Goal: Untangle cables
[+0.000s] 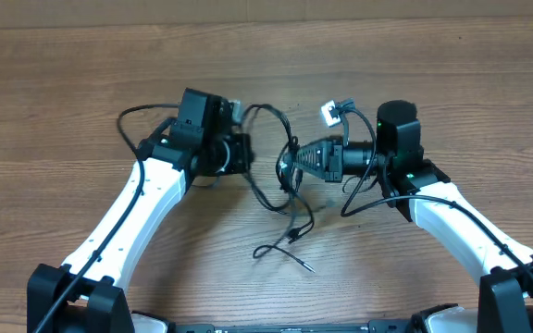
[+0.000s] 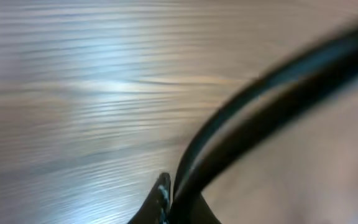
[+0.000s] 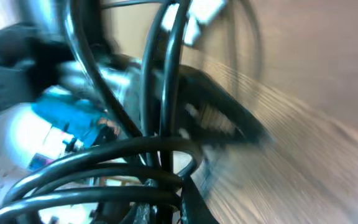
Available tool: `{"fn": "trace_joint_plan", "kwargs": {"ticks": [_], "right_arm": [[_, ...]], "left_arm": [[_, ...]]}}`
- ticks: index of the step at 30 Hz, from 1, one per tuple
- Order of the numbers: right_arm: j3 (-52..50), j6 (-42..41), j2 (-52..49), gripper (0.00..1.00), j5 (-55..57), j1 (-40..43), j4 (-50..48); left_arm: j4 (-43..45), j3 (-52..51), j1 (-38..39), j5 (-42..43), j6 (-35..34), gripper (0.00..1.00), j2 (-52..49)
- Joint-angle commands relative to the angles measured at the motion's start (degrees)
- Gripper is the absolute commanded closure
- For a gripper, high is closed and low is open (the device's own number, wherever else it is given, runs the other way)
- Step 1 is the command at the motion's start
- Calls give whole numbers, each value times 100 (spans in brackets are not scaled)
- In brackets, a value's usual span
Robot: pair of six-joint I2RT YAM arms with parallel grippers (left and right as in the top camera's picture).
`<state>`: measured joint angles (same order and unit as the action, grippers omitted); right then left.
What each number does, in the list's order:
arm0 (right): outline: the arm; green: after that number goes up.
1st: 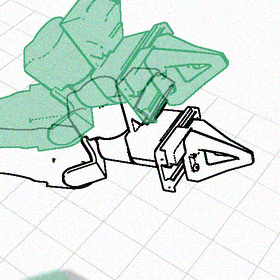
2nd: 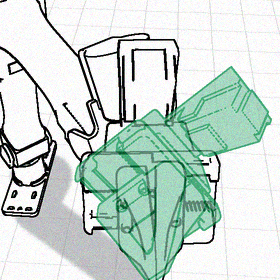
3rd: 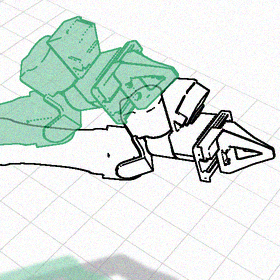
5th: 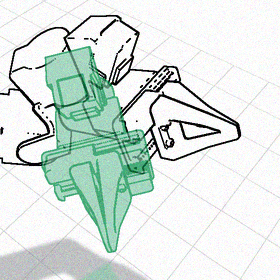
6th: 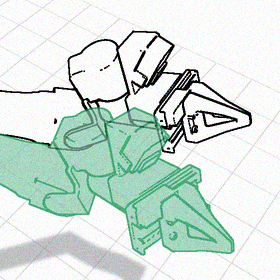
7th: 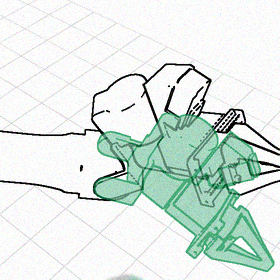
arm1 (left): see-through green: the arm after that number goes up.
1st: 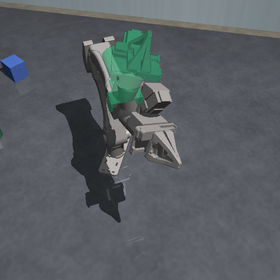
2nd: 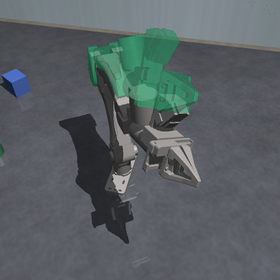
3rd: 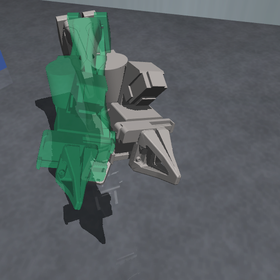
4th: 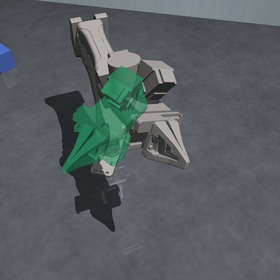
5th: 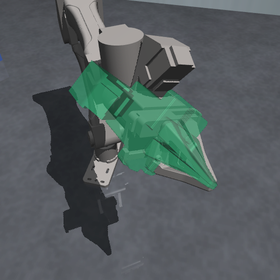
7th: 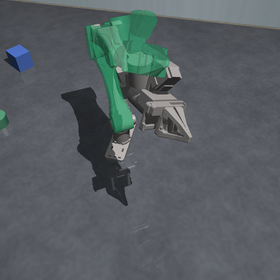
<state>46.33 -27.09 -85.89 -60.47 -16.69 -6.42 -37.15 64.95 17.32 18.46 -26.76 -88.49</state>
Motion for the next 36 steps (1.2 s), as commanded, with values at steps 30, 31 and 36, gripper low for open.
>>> {"fn": "trace_joint_plan", "kwargs": {"ticks": [30,31,36], "right_arm": [[42,-365,72,88,3110,-52,-166],[42,-522,74,88,3355,-46,-107],[42,-894,72,88,3510,-9,120]], "left_arm": [[-1856,81,107,3200,5261,95,-76],[-1849,81,72,2975,5191,96,-76],[-1447,81,-138,385,3036,96,-76]]}}
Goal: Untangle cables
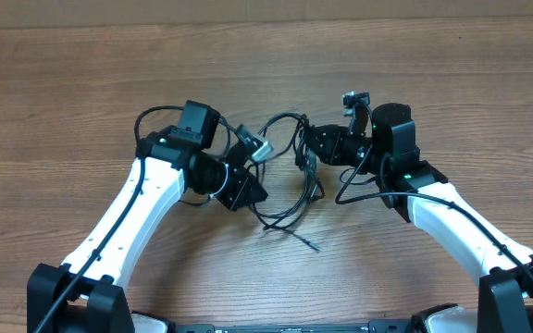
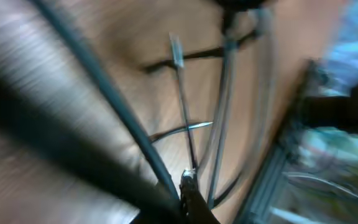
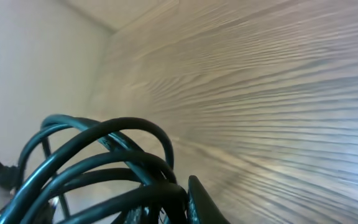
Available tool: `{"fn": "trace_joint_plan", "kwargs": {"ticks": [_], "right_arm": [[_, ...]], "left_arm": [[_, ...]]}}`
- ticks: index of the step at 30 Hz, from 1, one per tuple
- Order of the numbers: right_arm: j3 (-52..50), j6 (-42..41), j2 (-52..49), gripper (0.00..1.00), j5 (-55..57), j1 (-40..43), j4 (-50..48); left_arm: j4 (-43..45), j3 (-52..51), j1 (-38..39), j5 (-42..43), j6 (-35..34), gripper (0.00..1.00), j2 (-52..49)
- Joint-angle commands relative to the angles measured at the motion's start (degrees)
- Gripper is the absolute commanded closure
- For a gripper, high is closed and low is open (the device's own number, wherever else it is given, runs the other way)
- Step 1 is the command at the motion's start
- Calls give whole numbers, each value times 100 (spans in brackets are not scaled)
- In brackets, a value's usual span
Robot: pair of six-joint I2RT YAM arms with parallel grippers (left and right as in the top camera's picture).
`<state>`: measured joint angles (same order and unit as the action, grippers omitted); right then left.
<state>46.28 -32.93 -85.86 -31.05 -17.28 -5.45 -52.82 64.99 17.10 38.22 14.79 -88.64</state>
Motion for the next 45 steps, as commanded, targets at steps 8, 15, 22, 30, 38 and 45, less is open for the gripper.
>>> {"fn": "trace_joint_plan", "kwargs": {"ticks": [8,15,22,30,38,45], "right_arm": [[46,-280,72,89,-734,48,216],[46,-216,70,89,-1099,48,415],[46,63,70,74,-988,46,737],[44,669,70,58,-238,-17,1272],[46,1727,-127,35,1014,-605,577],[44,1744,-345,32,1187,-634,463]], "left_arm": [[98,76,-262,-5222,-5576,96,-61],[977,76,-125,-3150,-4478,95,-63],[1003,76,-13,-2728,-3501,95,-63],[605,76,-26,-3067,-2728,96,-63],[343,144,-20,-828,-1235,96,96],[-181,535,-20,-70,-492,96,743]]}}
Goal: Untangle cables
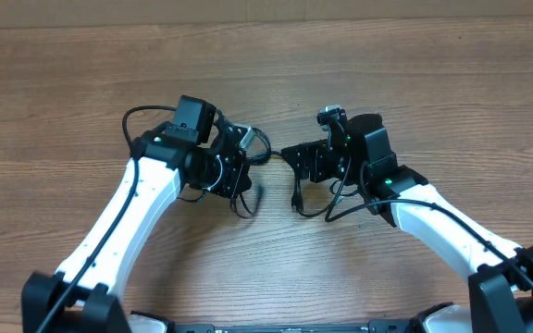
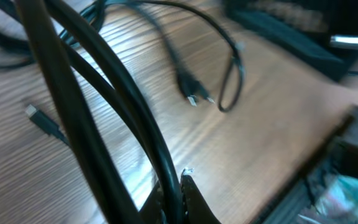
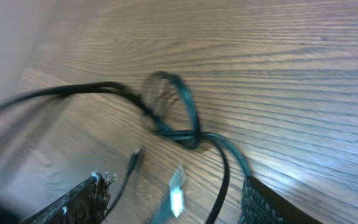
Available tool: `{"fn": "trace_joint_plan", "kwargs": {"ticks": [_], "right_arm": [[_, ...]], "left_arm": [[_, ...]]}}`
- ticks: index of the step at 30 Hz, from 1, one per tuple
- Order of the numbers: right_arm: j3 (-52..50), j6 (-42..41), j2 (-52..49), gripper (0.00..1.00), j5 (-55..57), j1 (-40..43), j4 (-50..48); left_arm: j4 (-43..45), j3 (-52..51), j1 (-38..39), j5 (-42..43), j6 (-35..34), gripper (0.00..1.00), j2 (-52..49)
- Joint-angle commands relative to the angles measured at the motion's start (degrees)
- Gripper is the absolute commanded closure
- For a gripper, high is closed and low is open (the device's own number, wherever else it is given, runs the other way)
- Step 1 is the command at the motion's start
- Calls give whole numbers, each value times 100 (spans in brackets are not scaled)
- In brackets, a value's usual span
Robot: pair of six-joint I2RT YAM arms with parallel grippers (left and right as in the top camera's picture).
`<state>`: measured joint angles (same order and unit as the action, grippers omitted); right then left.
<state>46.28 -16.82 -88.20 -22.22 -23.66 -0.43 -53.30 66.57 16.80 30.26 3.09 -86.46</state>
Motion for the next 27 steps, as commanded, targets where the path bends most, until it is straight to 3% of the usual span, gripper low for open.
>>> {"fn": "trace_joint_plan", "kwargs": {"ticks": [1,6,13,16,17,19,21,24,27], "right_arm": [[46,136,-125,32,341,4,-42],[46,214,-129,27,354,4,-109],[46,210,-129,28,-28,4,-420],[46,186,-129,40,-50,7,-573],[44,179,-129,50,-59,11,-599],[46,74,-129,78,-59,11,-610],[46,-153,-129,96,-118,28,-608],[46,-391,-127,96,-461,96,-612],[46,-933,-120,96,-776,258,-595]], "left_arm": [[-216,452,11,723,726,96,651],[-308,717,11,732,719,96,1222],[-466,737,13,1045,721,96,1777],[-706,737,11,946,728,96,1834],[-789,737,11,894,743,96,1834],[-955,737,11,678,743,96,1834],[-1084,737,11,334,739,96,1834],[-1257,737,11,-476,693,96,1832],[-1364,737,11,-2098,101,96,1825]]}}
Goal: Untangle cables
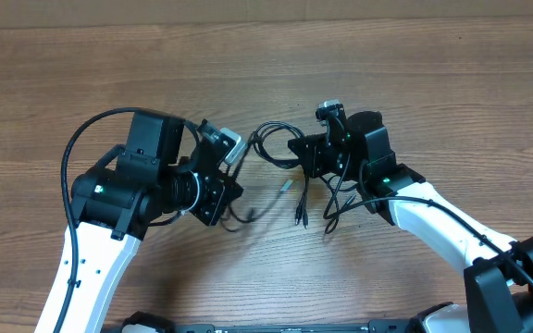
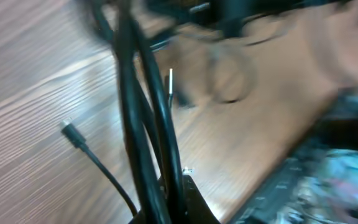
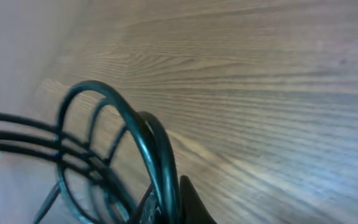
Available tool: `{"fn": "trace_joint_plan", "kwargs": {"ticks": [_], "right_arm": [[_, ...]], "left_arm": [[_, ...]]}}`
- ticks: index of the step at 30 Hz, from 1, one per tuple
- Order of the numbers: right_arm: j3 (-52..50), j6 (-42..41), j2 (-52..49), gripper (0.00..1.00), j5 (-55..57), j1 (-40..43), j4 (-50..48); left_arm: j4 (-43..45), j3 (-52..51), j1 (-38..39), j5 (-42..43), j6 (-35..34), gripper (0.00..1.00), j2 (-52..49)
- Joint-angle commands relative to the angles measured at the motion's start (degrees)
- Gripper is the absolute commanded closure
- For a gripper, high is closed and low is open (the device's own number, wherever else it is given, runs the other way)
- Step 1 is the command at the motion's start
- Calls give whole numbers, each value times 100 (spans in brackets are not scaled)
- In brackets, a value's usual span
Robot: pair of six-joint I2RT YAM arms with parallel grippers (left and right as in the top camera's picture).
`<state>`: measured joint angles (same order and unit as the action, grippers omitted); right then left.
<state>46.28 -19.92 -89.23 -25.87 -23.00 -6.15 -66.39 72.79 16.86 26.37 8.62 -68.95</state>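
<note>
A tangle of black cables hangs between my two grippers above the wooden table. My left gripper is shut on two thick black strands, which run up from its jaws. A white connector sits beside it. My right gripper is shut on a few dark cable loops at its fingertips. Loose ends dangle below it, one with a small plug. A thin cable with a plug lies on the wood under the left wrist.
The wooden table stretches bare behind both arms. The left arm is raised high toward the overhead camera, its own black hose arching at the left. The right arm's wiring hangs near the loose cable ends.
The right gripper was open over cables lying on the table and is now shut on cable loops. The left arm has risen and drawn back to the left with its strands.
Both grippers first held the tangled bundle close together at mid-table. Then they stood slightly apart, with loops hanging between them. Later the right gripper was open and the left still held strands. Now both grip cable, the left arm raised and farther left.
</note>
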Motion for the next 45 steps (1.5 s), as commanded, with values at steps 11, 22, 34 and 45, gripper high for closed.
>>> {"fn": "trace_joint_plan", "kwargs": {"ticks": [11,22,34,45], "right_arm": [[46,-2347,2,96,-2594,765,225],[46,-3128,2,96,-3042,765,280],[46,-3108,2,96,-3082,765,280],[46,-3110,2,96,-3082,765,282]], "left_arm": [[426,111,4,-3491,-2704,24,-212],[437,107,7,-503,-3945,31,-1482],[1093,107,7,1419,-5825,22,-2938],[1880,107,11,2378,-6699,39,-3908]]}}
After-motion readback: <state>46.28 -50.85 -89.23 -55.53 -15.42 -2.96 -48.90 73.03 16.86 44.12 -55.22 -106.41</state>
